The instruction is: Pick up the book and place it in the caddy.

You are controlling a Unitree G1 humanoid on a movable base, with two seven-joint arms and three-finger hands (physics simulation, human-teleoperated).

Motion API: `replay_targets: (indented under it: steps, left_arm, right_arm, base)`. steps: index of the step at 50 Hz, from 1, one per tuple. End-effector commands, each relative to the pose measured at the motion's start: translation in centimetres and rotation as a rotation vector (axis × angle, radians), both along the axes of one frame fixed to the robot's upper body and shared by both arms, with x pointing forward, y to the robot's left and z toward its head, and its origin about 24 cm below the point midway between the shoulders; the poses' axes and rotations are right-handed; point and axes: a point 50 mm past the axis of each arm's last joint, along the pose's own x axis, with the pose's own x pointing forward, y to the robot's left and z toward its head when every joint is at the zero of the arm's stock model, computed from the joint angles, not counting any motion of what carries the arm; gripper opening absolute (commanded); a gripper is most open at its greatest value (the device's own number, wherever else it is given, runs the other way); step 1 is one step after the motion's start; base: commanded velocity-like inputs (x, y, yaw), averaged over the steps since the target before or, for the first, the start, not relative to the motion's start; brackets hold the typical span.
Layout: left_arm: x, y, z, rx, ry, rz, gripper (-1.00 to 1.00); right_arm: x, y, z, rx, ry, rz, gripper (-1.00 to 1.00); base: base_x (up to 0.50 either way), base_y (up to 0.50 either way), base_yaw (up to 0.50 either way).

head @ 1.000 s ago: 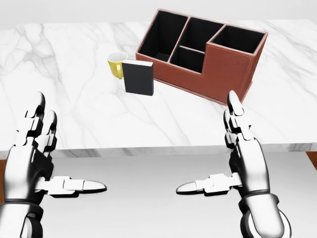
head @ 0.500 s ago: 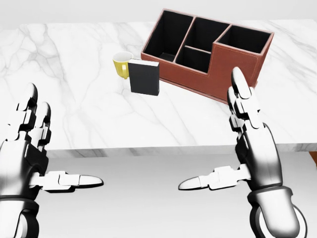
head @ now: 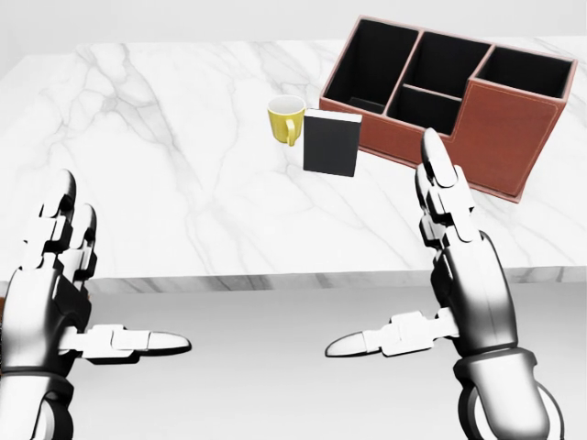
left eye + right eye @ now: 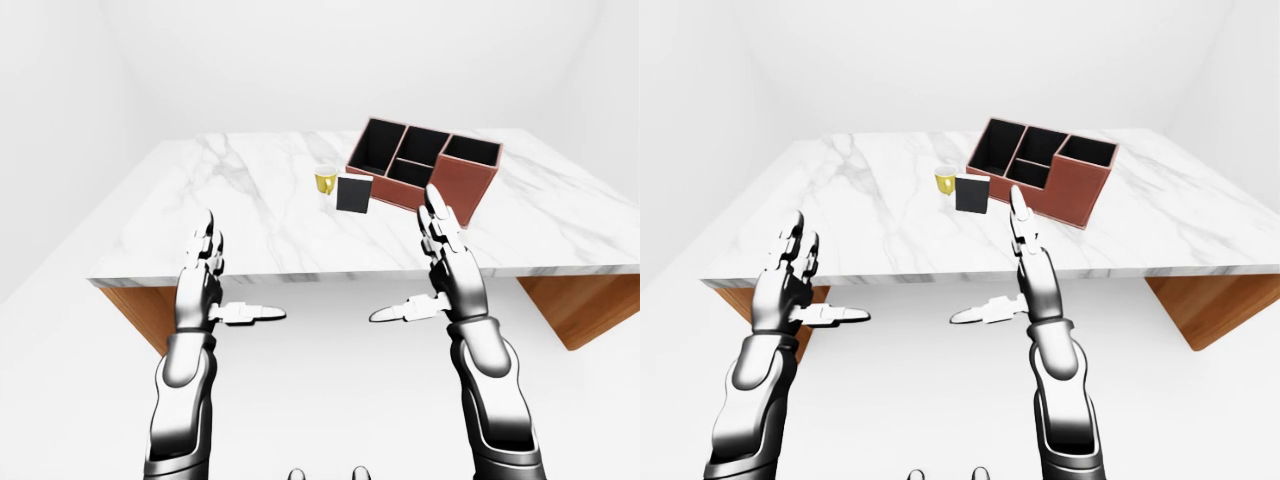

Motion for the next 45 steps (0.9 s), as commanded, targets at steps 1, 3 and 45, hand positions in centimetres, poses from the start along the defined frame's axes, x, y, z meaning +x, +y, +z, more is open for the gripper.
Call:
replay_targets:
  steps: [1, 3, 45]
  left_arm:
    - [-0.1, -0.1, -0.5, 0.006, 0.013, -0.009, 1.0]
    - [-0.1, -0.2, -0.5, 0.009, 0.015, -0.011, 1.0]
    - [-0.4, -0.1, 0.0, -0.018, 0.0, -0.038, 1.0]
  right_arm:
    - [0.1, -0.1, -0.2, -0.01, 0.005, -0.027, 1.0]
    - [0.3, -0.2, -0.4, -0.019, 0.01, -0.051, 1.0]
    - [-0.3, 0.8, 0.1, -0.027, -0.012, -0.015, 1.0]
  base:
    - [0.0, 0.0, 0.0]
    - [0.0, 0.0, 0.0]
    - [-0.04, 0.0, -0.07]
